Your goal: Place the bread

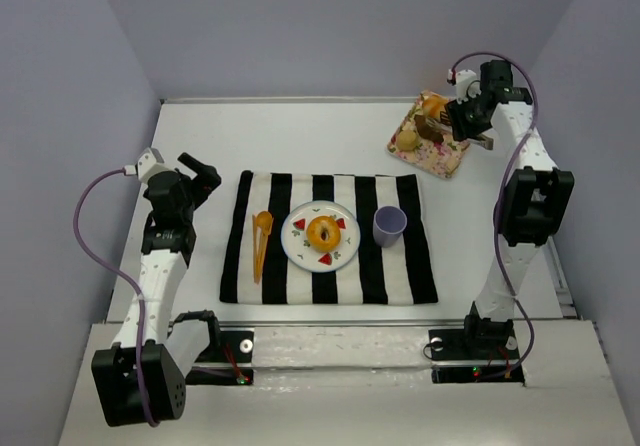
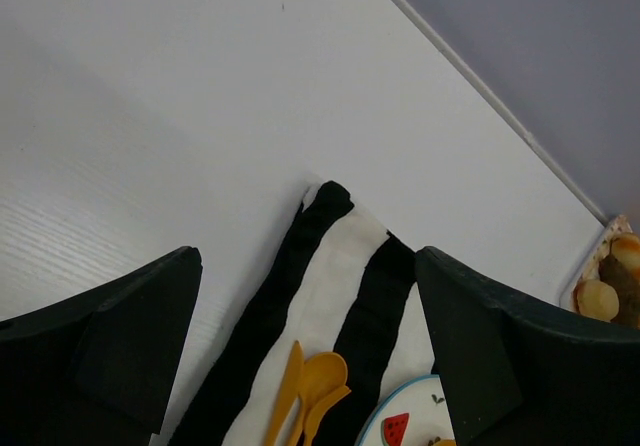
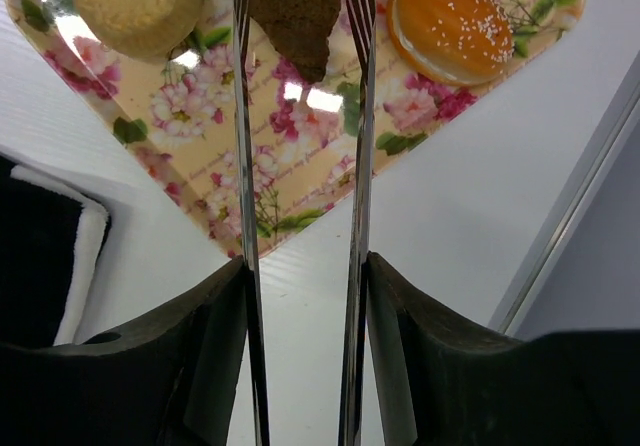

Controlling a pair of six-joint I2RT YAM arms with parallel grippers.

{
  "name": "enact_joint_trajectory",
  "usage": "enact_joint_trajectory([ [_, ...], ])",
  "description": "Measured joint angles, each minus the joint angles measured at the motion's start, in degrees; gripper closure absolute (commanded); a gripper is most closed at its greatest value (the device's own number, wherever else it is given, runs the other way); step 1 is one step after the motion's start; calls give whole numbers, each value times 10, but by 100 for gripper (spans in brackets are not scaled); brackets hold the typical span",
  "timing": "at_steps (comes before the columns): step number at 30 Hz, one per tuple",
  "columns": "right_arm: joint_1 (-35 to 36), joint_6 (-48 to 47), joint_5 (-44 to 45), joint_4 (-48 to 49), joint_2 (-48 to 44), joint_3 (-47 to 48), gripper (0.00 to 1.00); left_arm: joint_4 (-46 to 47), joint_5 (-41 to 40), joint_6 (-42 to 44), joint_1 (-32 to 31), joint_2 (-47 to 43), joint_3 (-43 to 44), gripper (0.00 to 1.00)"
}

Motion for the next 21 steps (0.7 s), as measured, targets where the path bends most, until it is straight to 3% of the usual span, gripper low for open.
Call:
enact_joint_trajectory([
  [13, 0, -35, 1, -27, 106, 61, 42, -1, -4, 6, 0, 18, 3, 1],
  [21, 0, -15, 7, -35, 114, 63, 39, -1, -6, 8, 0, 21, 9, 1],
])
